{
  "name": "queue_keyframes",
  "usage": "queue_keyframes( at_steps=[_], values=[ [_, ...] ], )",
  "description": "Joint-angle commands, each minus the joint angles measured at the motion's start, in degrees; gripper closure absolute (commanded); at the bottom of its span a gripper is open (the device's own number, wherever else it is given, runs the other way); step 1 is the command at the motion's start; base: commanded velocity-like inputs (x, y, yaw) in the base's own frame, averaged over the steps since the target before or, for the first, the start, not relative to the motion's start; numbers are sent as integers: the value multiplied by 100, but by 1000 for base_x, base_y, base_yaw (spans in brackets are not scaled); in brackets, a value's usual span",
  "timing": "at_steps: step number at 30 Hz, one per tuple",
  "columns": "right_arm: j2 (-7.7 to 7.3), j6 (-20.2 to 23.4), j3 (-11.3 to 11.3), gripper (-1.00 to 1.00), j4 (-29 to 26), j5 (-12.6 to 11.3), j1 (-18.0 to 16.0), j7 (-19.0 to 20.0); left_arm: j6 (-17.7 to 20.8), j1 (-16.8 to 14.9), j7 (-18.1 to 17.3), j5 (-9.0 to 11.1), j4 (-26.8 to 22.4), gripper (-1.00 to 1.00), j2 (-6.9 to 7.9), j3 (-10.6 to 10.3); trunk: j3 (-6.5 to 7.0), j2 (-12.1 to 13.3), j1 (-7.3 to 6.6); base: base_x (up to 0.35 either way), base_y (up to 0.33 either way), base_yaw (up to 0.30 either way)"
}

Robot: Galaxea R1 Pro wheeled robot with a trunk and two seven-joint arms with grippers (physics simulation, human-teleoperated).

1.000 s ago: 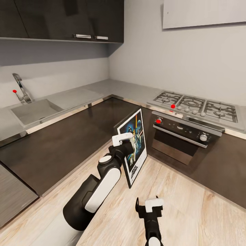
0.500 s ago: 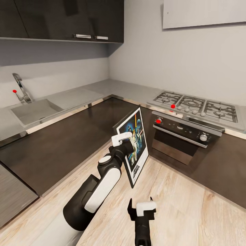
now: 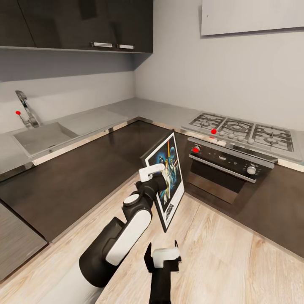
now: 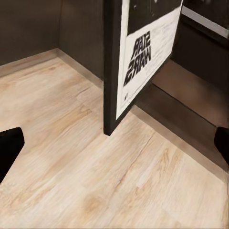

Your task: Pick up the poster from the kitchen countertop and hang it on one of the wall nails in the kitchen.

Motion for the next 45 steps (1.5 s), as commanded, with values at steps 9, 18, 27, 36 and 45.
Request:
queue_keyframes(
  at_steps=[9,18,27,36,45],
  values=[
    [0,297,57,-100,-105,33,-315,-139,-421,-6,318,19,-7,100,0,-297,-5,-3,0,0,0,0],
    [0,312,60,-100,-51,26,-511,-195,-493,-6,423,20,-7,100,0,-442,-5,-3,0,0,0,0],
    [0,311,60,-100,125,26,-632,-190,-498,-6,427,20,-7,100,0,-449,-5,-3,0,0,0,0],
    [0,300,57,-100,200,21,-773,-190,-496,-6,428,20,-7,100,0,-449,-5,-3,0,0,0,0],
    [0,296,54,-100,234,17,-827,-187,-496,-6,428,20,-7,100,0,-449,-5,-3,0,0,0,0]
  ],
)
